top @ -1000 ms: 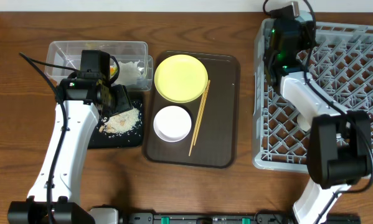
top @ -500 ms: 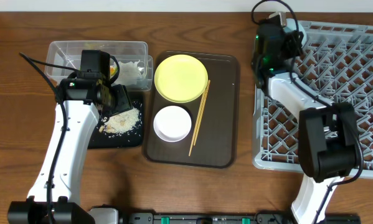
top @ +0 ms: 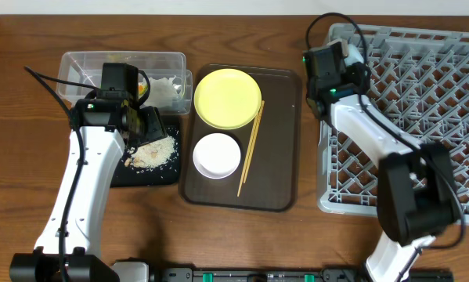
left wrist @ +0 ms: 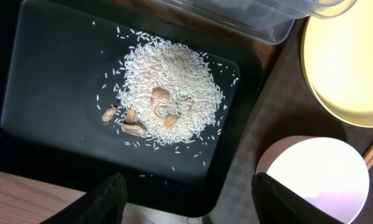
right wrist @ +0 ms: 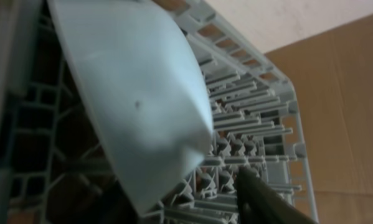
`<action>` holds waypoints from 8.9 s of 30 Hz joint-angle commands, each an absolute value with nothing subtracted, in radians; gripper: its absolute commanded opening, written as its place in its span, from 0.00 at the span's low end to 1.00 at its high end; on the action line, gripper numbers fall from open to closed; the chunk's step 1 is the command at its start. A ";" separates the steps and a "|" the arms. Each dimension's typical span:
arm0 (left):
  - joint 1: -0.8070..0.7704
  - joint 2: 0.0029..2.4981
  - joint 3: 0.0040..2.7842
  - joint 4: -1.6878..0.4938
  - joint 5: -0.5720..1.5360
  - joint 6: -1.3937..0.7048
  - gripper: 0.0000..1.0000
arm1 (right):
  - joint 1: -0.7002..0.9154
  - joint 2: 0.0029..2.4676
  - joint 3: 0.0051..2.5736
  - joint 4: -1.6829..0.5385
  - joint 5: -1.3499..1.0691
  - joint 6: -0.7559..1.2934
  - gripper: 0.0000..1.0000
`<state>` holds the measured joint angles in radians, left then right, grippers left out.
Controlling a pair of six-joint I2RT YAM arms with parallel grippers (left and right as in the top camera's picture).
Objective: Sort waste into correct bins and load items into the dishwasher rack
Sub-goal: 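Carry the blue cup with the right gripper into the rack's back corner, then grasp the white bowl rim on the brown tray with the right gripper, then carry the white bowl with the right gripper and set it in the rack, then move the right gripper to the yellow plate edge and grip it, then lift the yellow plate with the right gripper and stand it in the rack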
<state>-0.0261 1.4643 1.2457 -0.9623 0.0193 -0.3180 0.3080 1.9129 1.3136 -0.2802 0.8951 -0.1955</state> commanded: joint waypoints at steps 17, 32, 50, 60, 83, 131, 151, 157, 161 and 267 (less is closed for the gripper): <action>-0.022 1.459 1.247 -0.979 -0.004 -0.327 0.68 | 0.345 1.639 1.316 -0.408 -0.243 0.032 0.62; 0.138 1.459 1.247 -1.067 -0.083 -0.488 0.68 | 0.610 1.853 1.314 -0.588 -0.334 0.073 0.57; 0.144 1.459 1.247 -1.069 -0.083 -0.488 0.68 | 0.669 1.973 1.322 -0.546 -0.138 0.206 0.01; 0.144 1.459 1.247 -1.069 -0.083 -0.488 0.68 | 0.542 1.668 1.335 -0.548 0.296 0.161 0.01; 0.144 1.459 1.247 -1.061 -0.083 -0.488 0.68 | -0.002 1.784 1.335 0.066 0.947 -0.796 0.01; 0.144 1.459 1.247 -1.062 -0.083 -0.488 0.68 | -0.007 2.061 1.335 0.487 0.958 -0.836 0.01; 0.144 1.459 1.247 -1.062 -0.083 -0.488 0.68 | 0.119 2.111 1.335 0.435 1.318 -0.578 0.08; 0.144 1.459 1.247 -1.061 -0.083 -0.488 0.68 | 0.194 2.111 1.335 0.367 1.359 -0.512 0.08; 0.144 1.459 1.247 -1.062 -0.083 -0.488 0.68 | 0.230 2.111 1.335 0.288 1.297 -0.453 0.11; 0.144 1.459 1.247 -1.061 -0.083 -0.488 0.81 | 0.464 1.964 1.340 -0.102 0.168 0.216 0.01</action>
<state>0.1406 1.4643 1.2457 -1.0584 -0.0669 -0.4789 0.4824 2.1082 1.3331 -0.0666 0.0502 0.3260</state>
